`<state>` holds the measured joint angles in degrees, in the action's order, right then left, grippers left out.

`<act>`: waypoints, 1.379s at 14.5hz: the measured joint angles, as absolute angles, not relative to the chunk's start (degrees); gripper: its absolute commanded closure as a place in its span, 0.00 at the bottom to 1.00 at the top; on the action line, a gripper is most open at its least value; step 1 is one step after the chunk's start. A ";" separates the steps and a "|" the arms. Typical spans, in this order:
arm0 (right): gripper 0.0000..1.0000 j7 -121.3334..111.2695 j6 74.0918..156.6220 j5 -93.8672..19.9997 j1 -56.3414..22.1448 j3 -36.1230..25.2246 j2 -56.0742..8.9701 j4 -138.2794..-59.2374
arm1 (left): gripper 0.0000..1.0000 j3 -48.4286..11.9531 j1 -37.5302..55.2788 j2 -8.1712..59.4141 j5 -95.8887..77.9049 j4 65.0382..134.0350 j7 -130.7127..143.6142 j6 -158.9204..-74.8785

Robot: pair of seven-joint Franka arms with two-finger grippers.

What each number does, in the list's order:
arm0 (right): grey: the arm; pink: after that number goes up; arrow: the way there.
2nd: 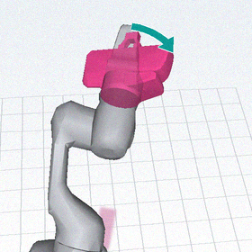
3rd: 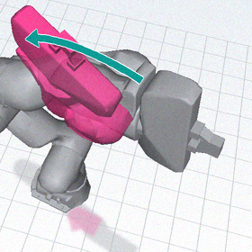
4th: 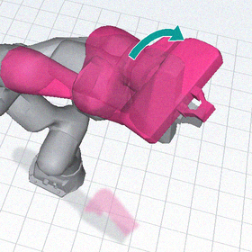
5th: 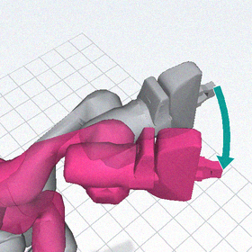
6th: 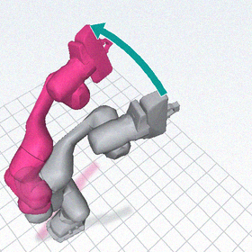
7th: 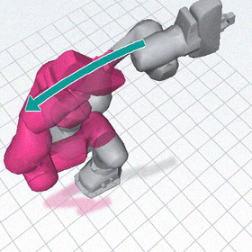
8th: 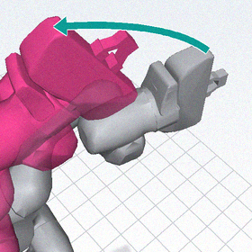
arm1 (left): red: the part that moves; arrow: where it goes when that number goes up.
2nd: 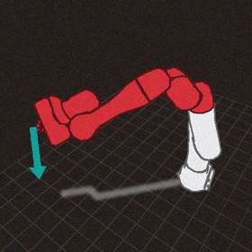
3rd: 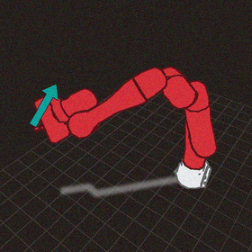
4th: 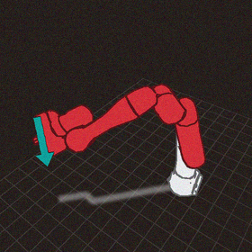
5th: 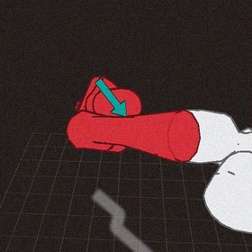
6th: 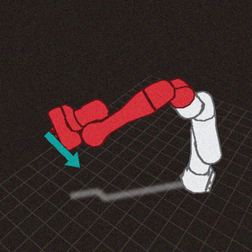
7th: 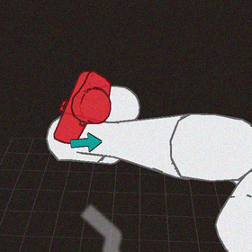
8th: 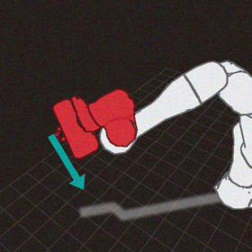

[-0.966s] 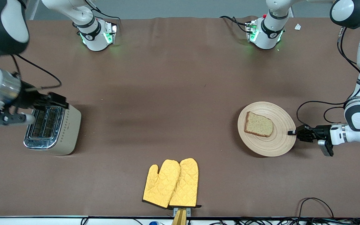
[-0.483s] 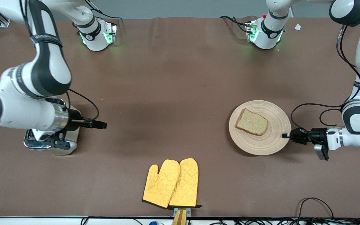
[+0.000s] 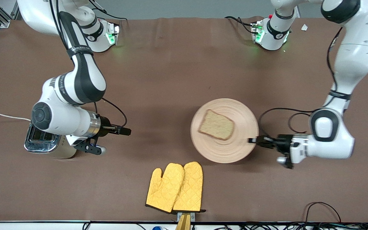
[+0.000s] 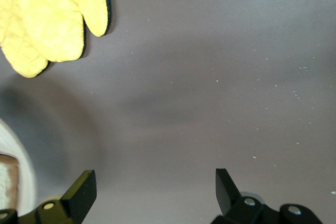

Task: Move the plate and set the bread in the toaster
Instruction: 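Slide the plate toward the toaster with the left gripper while the right gripper follows, then release the plate with the left gripper while the right gripper grasps the bread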

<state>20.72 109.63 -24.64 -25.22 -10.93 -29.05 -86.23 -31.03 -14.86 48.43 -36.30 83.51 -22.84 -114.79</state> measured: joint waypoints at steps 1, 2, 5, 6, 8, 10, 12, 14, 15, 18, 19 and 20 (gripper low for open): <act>0.00 20.73 111.19 -24.65 -25.52 -10.94 -29.10 -88.06 | 1.00 -31.01 -11.36 48.80 -37.86 83.55 -21.57 -117.86; 0.00 20.73 112.22 -24.65 -25.66 -10.94 -29.14 -89.87 | 1.00 -30.94 -7.88 49.35 -39.28 83.61 -20.49 -121.12; 0.00 23.32 112.71 -24.20 -25.83 -11.07 -29.17 -92.92 | 1.00 -30.68 1.32 52.72 -42.65 83.15 -20.02 -130.84; 0.00 25.02 112.65 -23.00 -26.00 -11.10 -29.16 -93.18 | 1.00 -30.60 3.89 54.35 -42.90 82.29 -20.07 -133.52; 0.00 31.15 112.53 -18.35 -27.21 -11.10 -29.15 -93.46 | 1.00 -30.49 7.94 57.71 -42.98 79.79 -20.14 -137.99; 0.00 39.82 112.54 -14.01 -30.05 -11.07 -29.16 -93.72 | 1.00 -30.59 10.41 60.34 -43.59 77.17 -20.39 -140.32; 0.00 46.75 113.08 -12.61 -33.22 -11.05 -29.24 -94.84 | 0.99 -30.66 12.07 61.69 -44.20 75.40 -20.58 -142.05; 0.00 48.98 116.76 -12.32 -35.24 -11.05 -29.40 -97.64 | 0.69 -30.87 13.22 62.24 -44.55 74.85 -20.58 -143.90; 0.00 49.02 120.17 -12.31 -36.07 -11.06 -29.57 -99.79 | 0.47 -30.96 13.56 62.35 -44.65 74.76 -20.58 -144.55; 0.00 49.04 128.63 -12.31 -37.99 -11.06 -30.37 -105.01 | 0.00 -30.52 13.74 62.73 -44.65 74.72 -20.34 -146.52; 0.00 49.04 129.29 -12.27 -38.05 -11.09 -30.48 -105.50 | 0.00 -30.49 13.35 62.70 -44.65 74.53 -20.31 -146.71; 0.00 49.03 129.50 -12.15 -38.04 -11.29 -30.47 -105.61 | 0.00 -30.46 12.66 62.58 -44.64 74.04 -20.23 -146.71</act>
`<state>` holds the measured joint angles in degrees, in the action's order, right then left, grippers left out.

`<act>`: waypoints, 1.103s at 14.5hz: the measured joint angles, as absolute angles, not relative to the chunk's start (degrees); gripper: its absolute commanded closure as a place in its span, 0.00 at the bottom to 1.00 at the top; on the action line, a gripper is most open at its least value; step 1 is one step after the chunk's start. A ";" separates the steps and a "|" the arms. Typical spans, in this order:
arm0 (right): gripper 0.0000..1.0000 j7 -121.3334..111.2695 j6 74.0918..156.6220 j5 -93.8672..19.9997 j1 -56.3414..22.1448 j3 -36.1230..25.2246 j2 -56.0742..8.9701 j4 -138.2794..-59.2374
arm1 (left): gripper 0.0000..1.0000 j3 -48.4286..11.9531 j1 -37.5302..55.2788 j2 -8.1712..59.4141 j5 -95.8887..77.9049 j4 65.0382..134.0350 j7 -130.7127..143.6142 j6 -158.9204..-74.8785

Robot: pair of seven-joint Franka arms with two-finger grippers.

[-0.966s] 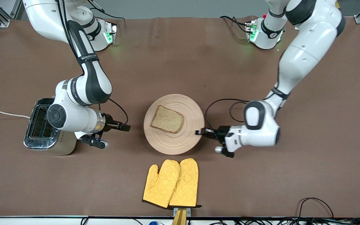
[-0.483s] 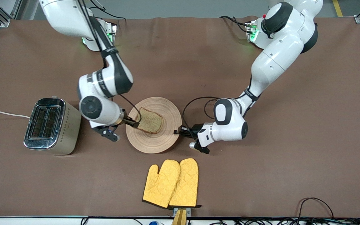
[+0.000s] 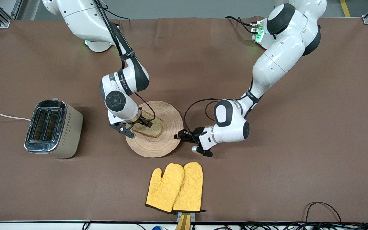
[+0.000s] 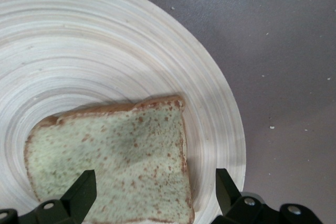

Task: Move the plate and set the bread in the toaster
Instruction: 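Release the plate with the left gripper while the right gripper grasps the bread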

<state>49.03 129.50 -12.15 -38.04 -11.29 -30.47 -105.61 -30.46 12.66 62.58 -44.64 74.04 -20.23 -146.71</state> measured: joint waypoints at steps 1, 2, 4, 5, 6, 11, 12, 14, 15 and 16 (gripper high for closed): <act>0.00 49.00 129.57 -11.73 -38.03 -11.53 -30.43 -105.60 | 0.00 -30.46 11.50 62.24 -44.55 73.75 -20.22 -146.36; 0.00 49.01 129.58 -10.73 -38.03 -11.65 -30.39 -105.60 | 0.00 -30.42 9.93 61.55 -44.22 73.58 -20.22 -144.92; 0.06 49.00 129.57 -9.65 -38.11 -11.56 -30.41 -105.75 | 0.00 -30.35 5.47 59.47 -41.81 73.39 -19.64 -138.73; 0.07 49.01 129.56 -9.53 -38.22 -11.53 -30.44 -105.87 | 0.00 -30.32 2.76 58.24 -38.88 73.26 -18.56 -134.89; 0.10 49.01 129.58 -9.43 -38.32 -11.52 -30.47 -105.99 | 0.00 -30.34 -0.17 56.98 -34.87 73.17 -17.47 -131.21; 0.15 49.01 130.50 -9.19 -38.50 -11.52 -31.43 -106.34 | 0.00 -30.61 -11.70 52.59 -20.09 72.25 -16.54 -115.00; 0.18 49.01 130.62 -9.17 -38.50 -11.52 -31.78 -106.35 | 0.00 -30.58 -12.69 51.72 -17.20 71.62 -16.54 -113.20; 0.26 49.01 130.91 -9.15 -38.51 -11.52 -32.39 -106.36 | 0.00 -30.58 -13.90 49.50 -9.46 69.89 -16.52 -109.98; 0.31 49.01 131.04 -9.15 -38.52 -11.51 -32.48 -106.36 | 0.00 -30.59 -14.09 48.07 -5.50 69.09 -16.51 -108.63; 0.40 49.01 131.38 -9.15 -38.55 -11.48 -32.48 -106.34 | 0.00 -30.61 -14.02 46.30 -1.56 68.60 -16.50 -107.60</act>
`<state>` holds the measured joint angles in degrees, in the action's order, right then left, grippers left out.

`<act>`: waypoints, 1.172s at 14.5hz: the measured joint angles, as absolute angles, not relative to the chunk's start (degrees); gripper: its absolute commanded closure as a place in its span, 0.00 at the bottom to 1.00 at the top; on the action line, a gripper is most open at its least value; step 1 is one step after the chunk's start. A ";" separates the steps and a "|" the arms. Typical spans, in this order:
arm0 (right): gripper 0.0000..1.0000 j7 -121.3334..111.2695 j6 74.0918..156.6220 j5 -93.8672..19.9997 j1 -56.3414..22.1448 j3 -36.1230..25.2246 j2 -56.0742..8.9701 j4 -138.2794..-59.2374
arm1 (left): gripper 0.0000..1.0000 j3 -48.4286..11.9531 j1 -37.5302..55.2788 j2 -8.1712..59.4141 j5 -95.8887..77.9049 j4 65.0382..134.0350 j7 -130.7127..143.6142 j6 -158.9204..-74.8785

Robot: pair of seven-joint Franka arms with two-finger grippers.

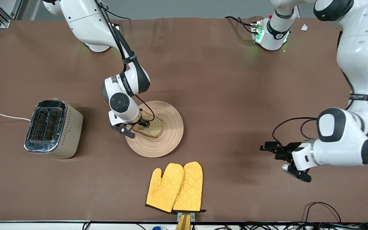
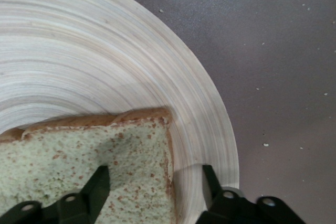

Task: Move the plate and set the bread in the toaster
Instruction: 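Release the plate with the left gripper while the right gripper grasps the bread, then lift the bread slice with the right gripper and carry it to the toaster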

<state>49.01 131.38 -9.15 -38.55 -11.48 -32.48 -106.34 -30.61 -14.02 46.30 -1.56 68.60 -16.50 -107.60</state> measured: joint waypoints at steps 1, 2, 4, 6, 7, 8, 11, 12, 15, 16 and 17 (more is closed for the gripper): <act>0.51 49.01 131.79 -9.14 -38.59 -11.45 -32.51 -106.36 | 0.00 -30.62 -13.75 44.33 2.02 68.31 -16.47 -106.71; 0.63 49.01 132.11 -9.13 -38.70 -11.42 -32.63 -106.37 | 0.00 -30.64 -13.41 42.36 5.09 68.09 -16.39 -105.66; 0.77 49.01 133.32 -9.08 -39.37 -11.39 -32.86 -106.34 | 0.00 -30.59 -12.20 38.86 10.02 67.01 -15.78 -102.27; 0.83 49.02 133.50 -8.81 -39.72 -11.55 -32.85 -106.26 | 0.00 -30.46 -10.99 35.89 12.19 65.42 -14.86 -98.41; 0.88 49.02 133.47 -8.79 -39.72 -11.57 -32.85 -106.26 | 0.00 -30.30 -10.70 34.38 12.46 64.96 -13.23 -96.91; 0.92 49.01 133.42 -8.79 -39.72 -11.57 -32.84 -106.26 | 0.00 -30.18 -10.65 32.82 12.52 64.73 -10.77 -95.46; 1.00 49.01 133.37 -8.77 -39.77 -11.57 -32.83 -106.19 | 0.00 -29.78 -10.79 28.49 12.53 64.62 -3.74 -93.30; 1.00 49.01 133.35 -8.75 -39.77 -11.57 -32.83 -106.18 | 0.00 -29.74 -11.12 27.33 12.53 64.64 -2.35 -93.09; 1.00 49.00 133.19 -8.71 -39.77 -11.60 -32.83 -106.13 | 0.00 -29.73 -12.47 24.07 12.52 64.78 0.80 -92.57; 1.00 48.99 133.08 -8.71 -39.77 -11.63 -32.83 -106.08 | 0.00 -29.73 -12.62 22.88 12.52 65.06 2.09 -92.09; 1.00 48.98 132.73 -8.71 -39.77 -11.65 -32.84 -105.92 | 0.00 -29.74 -12.63 21.58 12.52 65.66 3.03 -91.72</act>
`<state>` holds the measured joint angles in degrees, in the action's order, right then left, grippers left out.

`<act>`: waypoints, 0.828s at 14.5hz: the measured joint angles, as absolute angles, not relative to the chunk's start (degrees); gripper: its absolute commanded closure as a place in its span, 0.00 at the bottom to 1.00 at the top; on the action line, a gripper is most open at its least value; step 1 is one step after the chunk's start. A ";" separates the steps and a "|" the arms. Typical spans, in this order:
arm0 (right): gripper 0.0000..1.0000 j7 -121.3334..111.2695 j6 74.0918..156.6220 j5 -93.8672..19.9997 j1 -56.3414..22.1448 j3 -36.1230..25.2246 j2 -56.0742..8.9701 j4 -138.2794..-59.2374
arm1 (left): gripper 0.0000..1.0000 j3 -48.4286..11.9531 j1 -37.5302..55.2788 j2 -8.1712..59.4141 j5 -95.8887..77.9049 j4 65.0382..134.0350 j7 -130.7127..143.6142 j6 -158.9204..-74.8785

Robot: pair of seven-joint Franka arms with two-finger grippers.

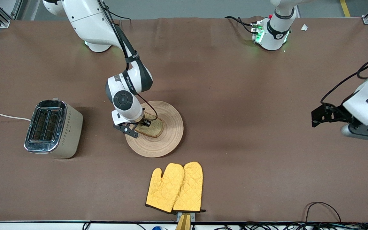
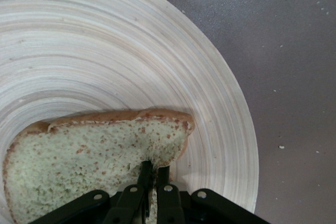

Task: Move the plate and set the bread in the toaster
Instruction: 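Lift the bread slice with the right gripper and carry it to the toaster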

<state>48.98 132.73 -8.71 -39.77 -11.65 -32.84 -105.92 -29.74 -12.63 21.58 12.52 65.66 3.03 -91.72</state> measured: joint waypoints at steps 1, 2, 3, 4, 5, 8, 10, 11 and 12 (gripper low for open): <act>1.00 48.97 131.57 -8.70 -39.77 -11.71 -32.86 -105.42 | 0.00 -29.74 -12.75 20.16 12.52 66.63 3.83 -91.48; 1.00 48.97 129.36 -8.70 -39.76 -11.75 -32.92 -104.55 | 0.00 -29.74 -13.12 18.90 12.23 67.73 4.37 -91.34; 1.00 48.98 126.56 -8.70 -39.75 -11.79 -32.99 -103.46 | 0.00 -29.74 -13.65 17.62 11.36 69.12 4.50 -91.33; 1.00 48.98 124.36 -8.70 -39.75 -11.87 -33.02 -102.33 | 0.00 -29.74 -14.22 16.22 10.46 70.82 4.51 -91.43; 1.00 48.98 123.03 -8.70 -39.74 -11.97 -33.03 -101.38 | 0.00 -29.74 -14.71 14.72 9.85 72.56 4.51 -91.63; 1.00 48.71 120.26 -6.77 -39.68 -12.15 -33.06 -99.50 | 0.00 -29.16 -14.91 9.91 9.12 77.35 4.56 -91.86; 1.00 48.70 115.08 -2.30 -39.68 -12.15 -33.11 -96.97 | 0.00 -25.10 -12.04 6.38 6.77 80.81 4.68 -91.89; 1.00 48.61 112.25 -0.54 -39.68 -12.15 -33.11 -95.29 | 0.00 -21.70 -9.67 4.63 5.06 82.75 4.69 -92.06; 1.00 48.02 109.58 0.84 -39.68 -12.15 -33.11 -93.43 | 0.00 -18.55 -7.56 3.05 3.77 84.74 4.68 -92.45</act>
<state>48.02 109.58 0.84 -39.68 -12.15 -33.11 -93.43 -18.55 -7.56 3.05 3.77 84.74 4.68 -92.45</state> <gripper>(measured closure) 0.925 0.000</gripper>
